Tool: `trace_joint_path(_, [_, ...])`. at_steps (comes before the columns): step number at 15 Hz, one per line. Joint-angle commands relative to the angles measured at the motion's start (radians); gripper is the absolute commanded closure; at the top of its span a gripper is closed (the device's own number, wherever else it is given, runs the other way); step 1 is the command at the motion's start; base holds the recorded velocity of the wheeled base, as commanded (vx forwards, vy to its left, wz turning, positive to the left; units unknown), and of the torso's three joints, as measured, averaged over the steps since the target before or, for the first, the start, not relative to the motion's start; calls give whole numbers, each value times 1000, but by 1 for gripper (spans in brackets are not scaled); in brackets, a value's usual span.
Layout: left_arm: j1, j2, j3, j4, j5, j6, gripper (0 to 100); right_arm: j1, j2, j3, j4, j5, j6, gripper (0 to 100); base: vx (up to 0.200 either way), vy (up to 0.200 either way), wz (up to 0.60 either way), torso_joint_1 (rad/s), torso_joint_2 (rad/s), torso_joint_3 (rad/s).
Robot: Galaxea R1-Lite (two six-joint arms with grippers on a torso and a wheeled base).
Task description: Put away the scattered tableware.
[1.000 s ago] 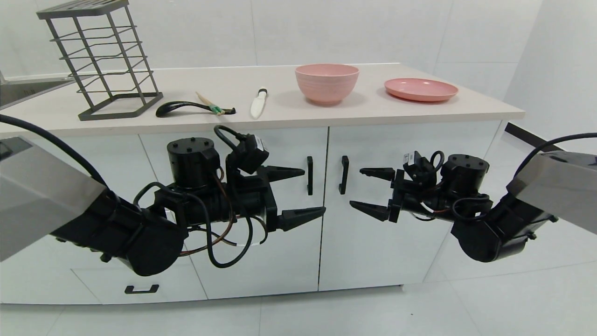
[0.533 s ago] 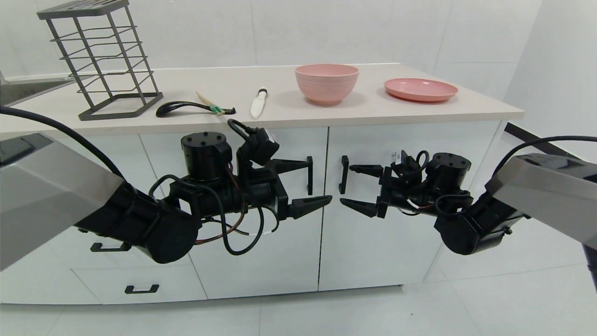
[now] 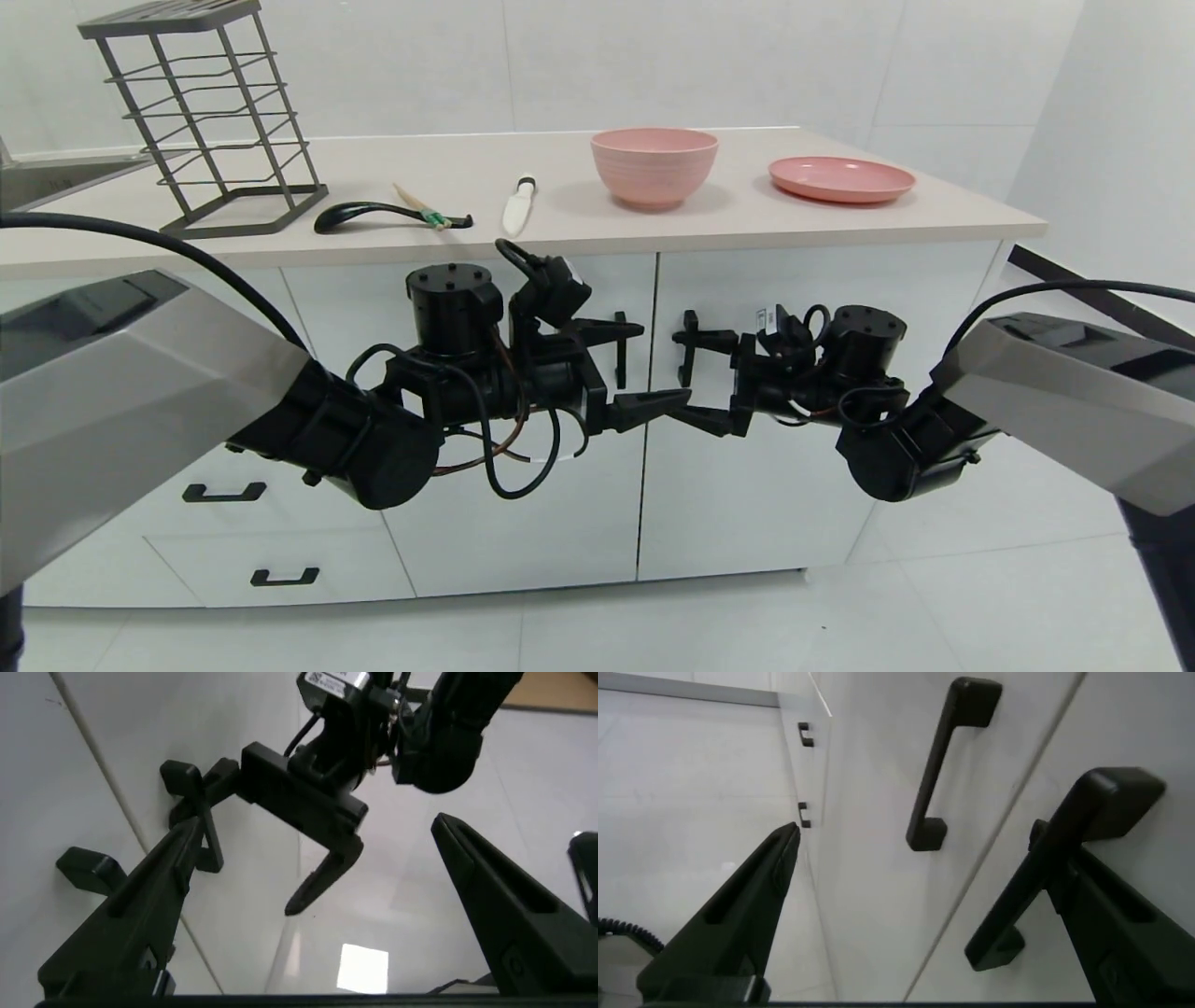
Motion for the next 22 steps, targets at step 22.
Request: trace_joint_path(22, [-131, 149, -227, -31, 1, -107, 0, -90, -194, 412, -106, 222, 5, 0, 0, 0, 0, 0, 0, 0])
